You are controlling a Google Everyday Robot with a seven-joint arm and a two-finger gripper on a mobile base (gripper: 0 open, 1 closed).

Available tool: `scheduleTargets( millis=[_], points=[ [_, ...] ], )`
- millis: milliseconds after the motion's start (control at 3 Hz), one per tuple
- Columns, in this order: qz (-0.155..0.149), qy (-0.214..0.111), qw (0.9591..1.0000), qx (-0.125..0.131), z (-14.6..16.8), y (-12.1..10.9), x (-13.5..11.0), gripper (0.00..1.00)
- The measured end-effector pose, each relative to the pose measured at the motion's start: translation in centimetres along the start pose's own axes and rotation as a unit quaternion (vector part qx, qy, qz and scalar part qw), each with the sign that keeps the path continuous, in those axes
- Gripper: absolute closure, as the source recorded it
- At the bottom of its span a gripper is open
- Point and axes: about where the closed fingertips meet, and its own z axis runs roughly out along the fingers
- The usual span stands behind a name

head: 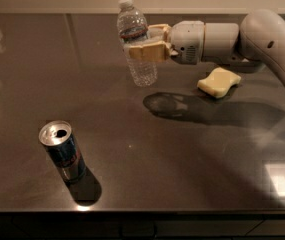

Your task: Place water bottle upright

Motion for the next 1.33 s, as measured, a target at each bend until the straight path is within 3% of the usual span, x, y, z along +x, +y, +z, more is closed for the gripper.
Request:
scheduleTargets(
  millis=[1333],
  points=[
    [-0.014,-0.057,0.9983,0.005,-1.4,2.6,3.3,1.00]
  ],
)
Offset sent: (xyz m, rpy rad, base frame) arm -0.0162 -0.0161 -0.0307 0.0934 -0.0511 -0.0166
